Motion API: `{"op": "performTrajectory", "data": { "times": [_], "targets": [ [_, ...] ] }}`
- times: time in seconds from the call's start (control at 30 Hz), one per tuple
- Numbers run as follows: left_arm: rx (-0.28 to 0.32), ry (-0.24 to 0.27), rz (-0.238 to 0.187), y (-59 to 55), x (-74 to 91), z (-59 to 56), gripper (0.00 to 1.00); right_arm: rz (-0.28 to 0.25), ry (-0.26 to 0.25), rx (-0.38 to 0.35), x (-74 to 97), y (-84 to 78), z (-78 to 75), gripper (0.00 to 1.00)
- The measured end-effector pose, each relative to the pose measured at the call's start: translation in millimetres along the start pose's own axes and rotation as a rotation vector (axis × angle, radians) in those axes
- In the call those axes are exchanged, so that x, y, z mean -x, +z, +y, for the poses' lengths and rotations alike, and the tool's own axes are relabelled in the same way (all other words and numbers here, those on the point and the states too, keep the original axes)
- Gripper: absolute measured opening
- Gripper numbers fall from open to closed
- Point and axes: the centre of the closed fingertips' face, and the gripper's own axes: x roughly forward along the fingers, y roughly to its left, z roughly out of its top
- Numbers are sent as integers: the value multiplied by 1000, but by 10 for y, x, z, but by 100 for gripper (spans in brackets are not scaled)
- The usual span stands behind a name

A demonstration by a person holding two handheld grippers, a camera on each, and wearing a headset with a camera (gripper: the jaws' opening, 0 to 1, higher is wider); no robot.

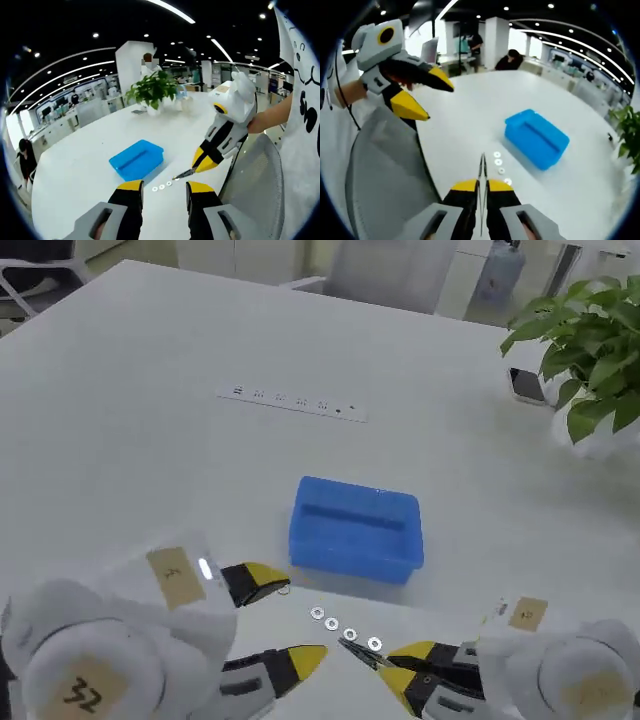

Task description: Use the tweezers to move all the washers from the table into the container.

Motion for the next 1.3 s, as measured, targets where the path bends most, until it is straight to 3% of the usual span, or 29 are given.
{"op": "performTrajectory", "data": {
  "times": [0.07, 0.13, 0.23, 0.33, 0.53, 0.67, 0.8, 0.93, 1.0, 1.13, 1.2, 1.3],
  "targets": [
    [46, 17, 43, -189, 68, 78, 30, 9, -2, -30, -33, -37, -64, 2],
    [43, 40, 58, -273, 100, 142, 29, 19, 3, -67, -80, -92, -117, 2],
    [40, 40, 70, -327, 92, 165, 24, 24, 4, -89, -131, -136, -169, 1],
    [47, 7, 79, -331, -25, 116, 22, 9, 12, -101, -114, -58, -151, 1],
    [52, -182, 71, -301, -437, -187, 26, -54, 40, -79, -11, 216, -46, 1],
    [17, -300, 79, -338, -644, -320, 30, -121, 79, -93, 108, 416, 54, 1],
    [3, -408, 86, -355, -779, -417, 33, -148, 126, -92, 193, 484, 156, 1],
    [26, -505, 76, -323, -841, -510, 30, -157, 161, -83, 262, 508, 243, 2],
    [8, -535, 96, -345, -858, -534, 29, -158, 168, -73, 287, 510, 267, 2],
    [-27, -618, 97, -346, -846, -651, 22, -168, 195, -77, 328, 532, 297, 2],
    [-19, -651, 95, -324, -828, -706, 17, -175, 210, -87, 338, 541, 309, 2],
    [-51, -693, 121, -335, -785, -775, 2, -174, 212, -74, 339, 520, 319, 2]
  ]
}}
